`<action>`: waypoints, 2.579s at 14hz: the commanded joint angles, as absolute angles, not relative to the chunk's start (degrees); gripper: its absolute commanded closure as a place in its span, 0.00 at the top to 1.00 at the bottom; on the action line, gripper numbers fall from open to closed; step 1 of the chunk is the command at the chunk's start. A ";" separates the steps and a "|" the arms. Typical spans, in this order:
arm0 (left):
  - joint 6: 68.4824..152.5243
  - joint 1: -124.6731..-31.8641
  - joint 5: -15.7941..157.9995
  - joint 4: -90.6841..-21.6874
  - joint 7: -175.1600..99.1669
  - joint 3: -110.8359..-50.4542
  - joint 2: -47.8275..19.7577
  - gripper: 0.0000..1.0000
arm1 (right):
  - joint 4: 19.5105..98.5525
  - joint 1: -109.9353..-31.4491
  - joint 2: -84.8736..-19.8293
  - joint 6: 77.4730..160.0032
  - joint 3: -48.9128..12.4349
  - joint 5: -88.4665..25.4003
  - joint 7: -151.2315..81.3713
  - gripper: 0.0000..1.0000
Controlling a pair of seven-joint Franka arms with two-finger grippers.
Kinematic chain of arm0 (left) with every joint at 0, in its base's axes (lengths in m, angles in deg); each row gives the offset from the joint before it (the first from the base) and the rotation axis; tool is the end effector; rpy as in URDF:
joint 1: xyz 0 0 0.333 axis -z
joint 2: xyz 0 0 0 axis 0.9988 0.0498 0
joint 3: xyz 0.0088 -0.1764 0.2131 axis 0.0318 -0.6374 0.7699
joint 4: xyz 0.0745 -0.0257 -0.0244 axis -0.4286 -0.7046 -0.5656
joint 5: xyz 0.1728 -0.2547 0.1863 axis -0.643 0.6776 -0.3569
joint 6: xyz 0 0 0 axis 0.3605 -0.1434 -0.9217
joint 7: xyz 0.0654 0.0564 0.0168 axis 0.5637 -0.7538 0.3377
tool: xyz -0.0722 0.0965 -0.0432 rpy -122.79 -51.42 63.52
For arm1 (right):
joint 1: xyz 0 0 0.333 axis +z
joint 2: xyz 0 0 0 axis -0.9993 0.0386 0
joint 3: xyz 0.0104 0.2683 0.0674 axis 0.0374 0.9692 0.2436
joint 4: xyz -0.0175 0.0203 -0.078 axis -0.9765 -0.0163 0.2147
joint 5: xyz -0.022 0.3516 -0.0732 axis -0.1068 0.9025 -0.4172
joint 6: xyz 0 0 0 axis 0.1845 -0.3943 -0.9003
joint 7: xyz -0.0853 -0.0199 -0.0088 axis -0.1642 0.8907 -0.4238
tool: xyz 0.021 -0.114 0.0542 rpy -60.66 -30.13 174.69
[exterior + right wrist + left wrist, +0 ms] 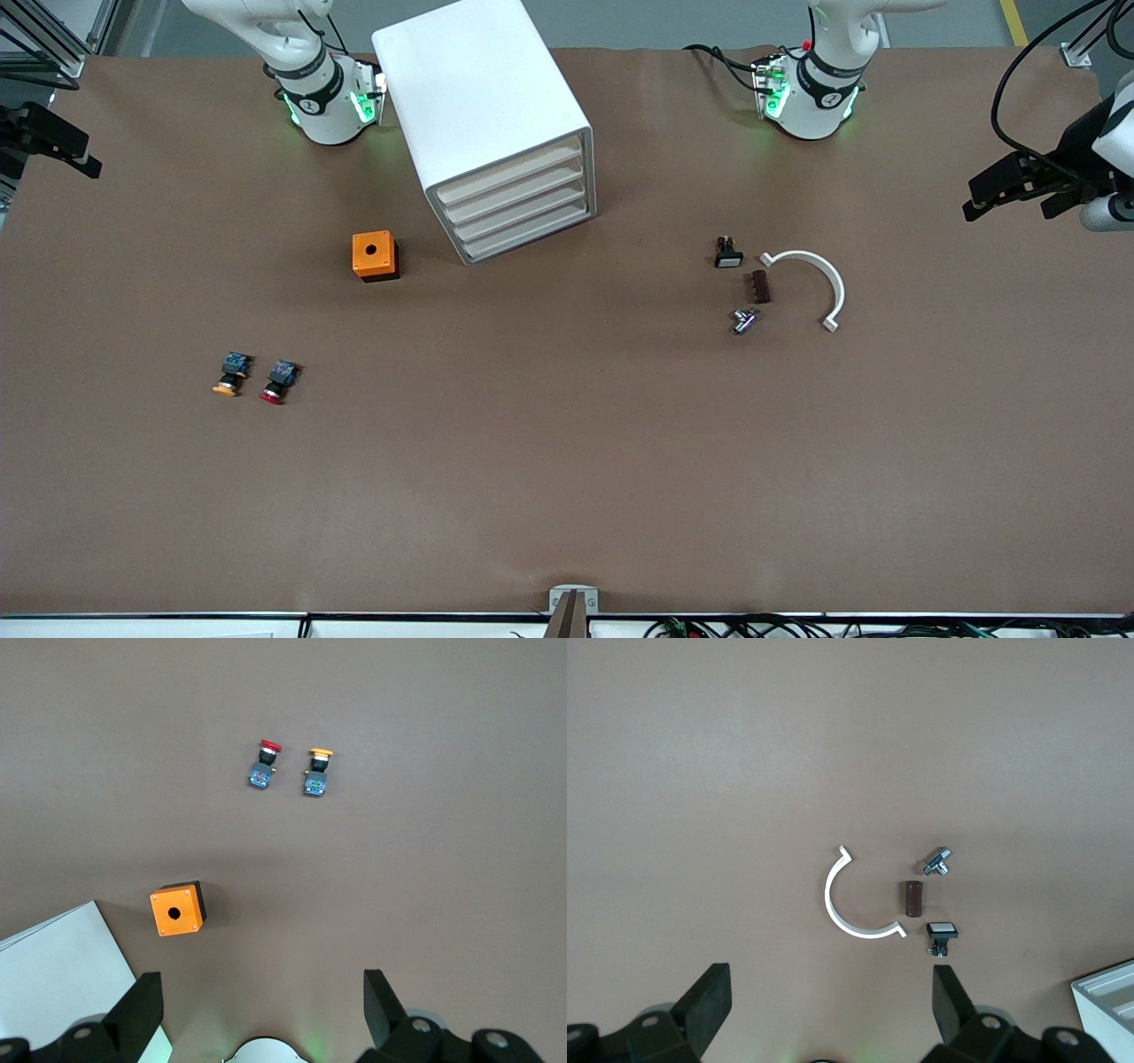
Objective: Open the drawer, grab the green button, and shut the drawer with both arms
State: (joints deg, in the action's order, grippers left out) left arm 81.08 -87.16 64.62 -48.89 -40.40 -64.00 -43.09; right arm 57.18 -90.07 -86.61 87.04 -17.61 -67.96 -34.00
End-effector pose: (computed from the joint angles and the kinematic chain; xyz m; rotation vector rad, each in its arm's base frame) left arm 0.4988 -0.0198 0.5740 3.0997 0.0649 -0.0392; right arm 0.4523 -0.0586 0.5939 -3.1115 0.0267 0.0653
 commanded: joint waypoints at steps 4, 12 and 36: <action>79.82 -87.50 63.52 -47.44 -40.23 -64.43 -42.21 1.00 | 58.10 -90.07 -87.86 87.58 -17.36 -67.94 -33.55 1.00; 82.80 -87.85 63.87 -47.53 -40.14 -64.25 -31.86 1.00 | 58.10 -90.08 -87.86 87.49 -17.45 -67.94 -33.55 1.00; 89.68 -68.60 88.81 -39.80 29.59 -64.87 -0.38 1.00 | 58.18 -88.85 -87.86 87.32 -17.54 -68.03 -33.55 1.00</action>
State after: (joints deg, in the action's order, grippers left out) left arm 92.32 -69.33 85.83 -43.90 21.91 -65.08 -3.58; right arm 57.30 -89.13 -86.62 87.17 -17.28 -67.96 -33.88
